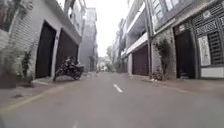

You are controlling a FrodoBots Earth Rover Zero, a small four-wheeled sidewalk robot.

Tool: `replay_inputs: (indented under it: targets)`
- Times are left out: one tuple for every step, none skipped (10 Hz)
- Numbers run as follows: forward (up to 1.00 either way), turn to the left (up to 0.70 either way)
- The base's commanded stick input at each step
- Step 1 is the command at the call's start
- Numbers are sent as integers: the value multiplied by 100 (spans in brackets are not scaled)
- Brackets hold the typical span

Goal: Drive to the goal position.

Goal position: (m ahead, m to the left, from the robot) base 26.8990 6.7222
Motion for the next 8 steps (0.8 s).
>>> replay_inputs:
  targets:
    - [100,0]
    - [100,0]
    - [100,0]
    - [100,0]
    - [100,0]
    - [100,0]
    - [100,0]
    - [100,0]
